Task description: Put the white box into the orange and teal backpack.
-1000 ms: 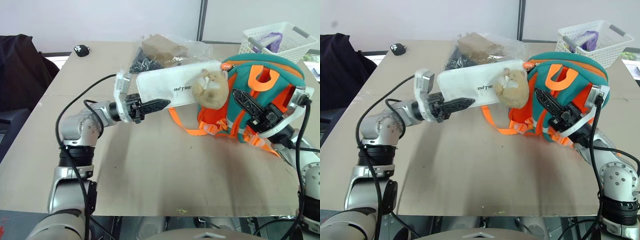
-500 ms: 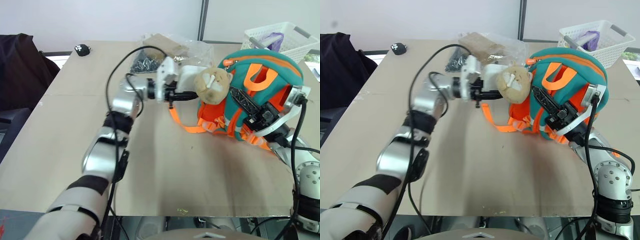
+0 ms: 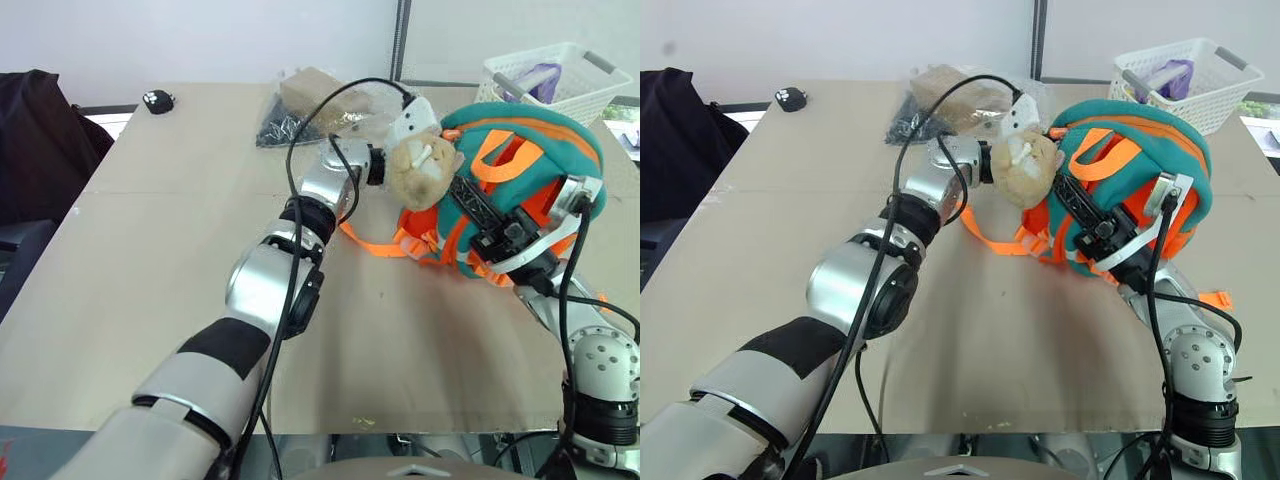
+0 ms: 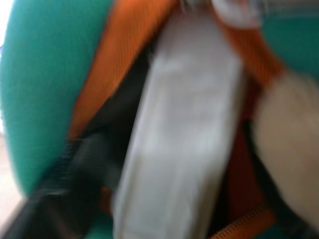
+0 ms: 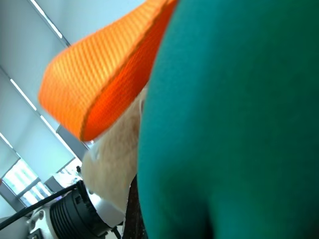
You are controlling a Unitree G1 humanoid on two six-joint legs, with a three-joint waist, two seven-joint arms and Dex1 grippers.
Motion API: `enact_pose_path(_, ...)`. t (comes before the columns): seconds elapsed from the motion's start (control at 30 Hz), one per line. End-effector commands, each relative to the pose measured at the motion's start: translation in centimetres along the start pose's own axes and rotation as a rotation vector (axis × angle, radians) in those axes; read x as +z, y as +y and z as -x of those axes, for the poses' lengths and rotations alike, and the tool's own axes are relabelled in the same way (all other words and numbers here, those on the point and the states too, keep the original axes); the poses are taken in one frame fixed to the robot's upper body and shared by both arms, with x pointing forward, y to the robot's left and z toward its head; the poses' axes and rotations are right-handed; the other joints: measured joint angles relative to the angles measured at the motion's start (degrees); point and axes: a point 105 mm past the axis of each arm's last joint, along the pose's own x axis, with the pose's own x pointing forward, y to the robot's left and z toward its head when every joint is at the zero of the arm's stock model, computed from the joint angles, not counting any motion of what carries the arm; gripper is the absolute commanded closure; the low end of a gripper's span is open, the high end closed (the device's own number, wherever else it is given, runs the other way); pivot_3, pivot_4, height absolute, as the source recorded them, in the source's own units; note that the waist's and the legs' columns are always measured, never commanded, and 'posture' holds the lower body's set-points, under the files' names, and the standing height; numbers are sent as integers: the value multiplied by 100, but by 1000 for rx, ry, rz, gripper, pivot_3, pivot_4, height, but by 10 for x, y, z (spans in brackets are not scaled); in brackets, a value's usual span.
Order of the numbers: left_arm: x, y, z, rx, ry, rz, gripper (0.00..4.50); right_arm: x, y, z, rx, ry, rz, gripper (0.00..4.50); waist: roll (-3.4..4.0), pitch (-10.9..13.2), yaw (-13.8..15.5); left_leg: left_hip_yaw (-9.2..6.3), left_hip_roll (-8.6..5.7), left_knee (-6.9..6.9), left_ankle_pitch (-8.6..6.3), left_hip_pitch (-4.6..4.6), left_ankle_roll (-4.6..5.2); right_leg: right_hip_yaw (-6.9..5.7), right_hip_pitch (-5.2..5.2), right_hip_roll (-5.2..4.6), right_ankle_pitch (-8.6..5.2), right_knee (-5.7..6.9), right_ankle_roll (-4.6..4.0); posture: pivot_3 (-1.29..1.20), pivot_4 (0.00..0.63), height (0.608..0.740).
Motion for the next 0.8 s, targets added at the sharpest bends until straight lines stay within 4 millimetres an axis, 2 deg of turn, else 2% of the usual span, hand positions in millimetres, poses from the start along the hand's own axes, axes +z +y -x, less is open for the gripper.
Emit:
enact_pose_path(0.03,20,3,12,9,-102,5,66,4,10,0,28,-23,33,4500,0,0,-7,0,6,0,3,-1,-5,0,-1,1,0,0,0,0,150,725)
enact_pose_path(0.1,24,13,34,105,-125,-6,66,3,8,0,22,-11,43,4500,1,0,-37,-1,8,0,12,0,-21,1,-2,2,0,2,0,0,150,725)
enact_pose_path(0.2,18,19,68,248,-114,-9,66,6,6,-2,22,-16,42,4500,2,0,-123,-3,16,0,13,8,-23,24,-1,1,0,11,0,0,150,725)
enact_pose_path(0.3,14,13,94,340,-121,34,66,6,3,-1,19,-12,43,4500,4,-1,-116,-10,18,-1,13,18,-24,40,0,3,0,20,-1,0,150,725)
enact_pose_path(0.37,15,8,103,375,-136,63,66,6,3,-2,19,-7,41,4500,4,-1,-73,-13,18,1,14,19,-26,38,0,3,0,21,-1,0,150,725)
enact_pose_path(0.53,20,-9,106,375,-199,129,66,4,3,-4,29,2,31,4500,4,-1,14,-11,11,7,16,10,-29,38,2,-6,1,14,0,0,150,725)
enact_pose_path(0.67,55,-29,102,246,-397,214,66,4,2,-5,29,4,31,4500,4,-1,21,-9,10,7,17,11,-30,38,2,-5,2,13,1,0,150,725)
enact_pose_path(0.8,48,-39,98,186,-354,247,66,4,1,-4,18,-2,33,4500,5,-2,3,-7,10,6,17,19,-31,42,2,-1,2,19,1,0,150,725)
